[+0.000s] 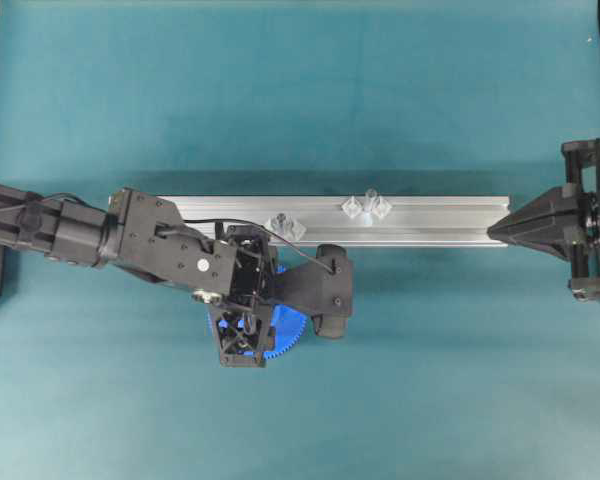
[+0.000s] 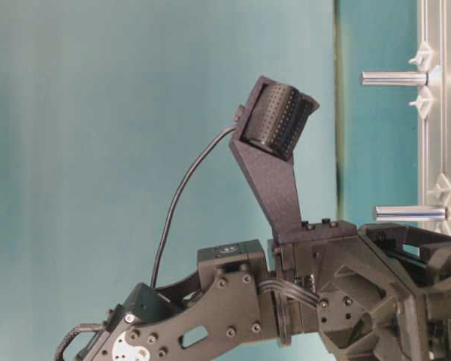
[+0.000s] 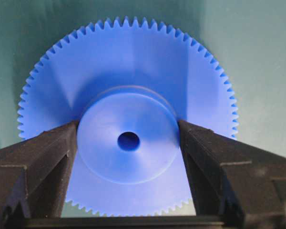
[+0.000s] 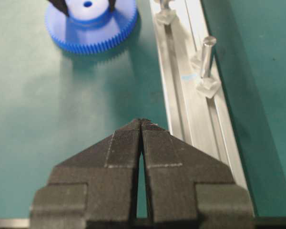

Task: Find the location of the shaft and insert the large gear.
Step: 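Close the left gripper on the blue gear's hub, then lift the blue gear and carry it toward the left shaft on the rail, then align the gear's center hole over the upright metal shaft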

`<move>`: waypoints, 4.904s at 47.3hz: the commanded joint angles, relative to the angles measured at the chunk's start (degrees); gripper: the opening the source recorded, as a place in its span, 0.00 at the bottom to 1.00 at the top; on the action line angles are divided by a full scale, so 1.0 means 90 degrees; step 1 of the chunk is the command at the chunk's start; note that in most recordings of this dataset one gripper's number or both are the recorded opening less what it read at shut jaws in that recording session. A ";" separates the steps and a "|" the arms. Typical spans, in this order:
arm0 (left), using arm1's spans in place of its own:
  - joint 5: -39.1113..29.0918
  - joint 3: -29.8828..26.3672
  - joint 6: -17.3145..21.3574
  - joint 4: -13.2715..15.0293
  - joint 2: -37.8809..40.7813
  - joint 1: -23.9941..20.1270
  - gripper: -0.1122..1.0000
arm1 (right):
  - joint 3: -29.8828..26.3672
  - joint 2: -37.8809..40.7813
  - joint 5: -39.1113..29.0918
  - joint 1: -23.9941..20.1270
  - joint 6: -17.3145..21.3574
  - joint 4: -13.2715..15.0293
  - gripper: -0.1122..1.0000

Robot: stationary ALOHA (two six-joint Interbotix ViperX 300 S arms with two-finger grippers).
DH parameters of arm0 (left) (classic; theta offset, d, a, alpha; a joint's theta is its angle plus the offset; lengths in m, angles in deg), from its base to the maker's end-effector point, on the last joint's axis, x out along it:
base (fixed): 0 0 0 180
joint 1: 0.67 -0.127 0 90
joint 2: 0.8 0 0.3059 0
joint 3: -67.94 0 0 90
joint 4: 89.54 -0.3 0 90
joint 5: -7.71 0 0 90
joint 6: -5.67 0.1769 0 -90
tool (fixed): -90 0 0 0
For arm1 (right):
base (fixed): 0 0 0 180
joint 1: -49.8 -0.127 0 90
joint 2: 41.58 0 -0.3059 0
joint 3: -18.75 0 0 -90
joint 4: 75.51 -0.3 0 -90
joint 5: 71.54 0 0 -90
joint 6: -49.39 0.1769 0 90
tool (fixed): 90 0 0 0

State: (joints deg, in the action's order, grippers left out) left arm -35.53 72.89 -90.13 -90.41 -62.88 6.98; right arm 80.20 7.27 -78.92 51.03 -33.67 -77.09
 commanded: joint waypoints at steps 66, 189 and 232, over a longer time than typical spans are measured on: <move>-0.0918 -0.1113 0.0381 -0.0020 -0.0410 0.0000 0.74 | 0.0098 -0.0205 0.0010 0.0010 0.0078 0.0000 0.11; -0.3584 -0.5947 0.2070 -0.0049 0.1670 -0.1426 0.74 | 0.0127 -0.0898 -0.0605 0.0137 0.0078 0.0010 0.11; -0.3389 -0.5576 0.1963 -0.0049 0.1934 -0.1533 0.74 | 0.0195 -0.0996 -0.0625 0.0254 0.0068 0.0029 0.11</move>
State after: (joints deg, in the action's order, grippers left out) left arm -66.91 22.53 -72.37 -90.68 -43.63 -6.65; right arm 82.58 -1.96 -84.90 53.14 -33.49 -76.91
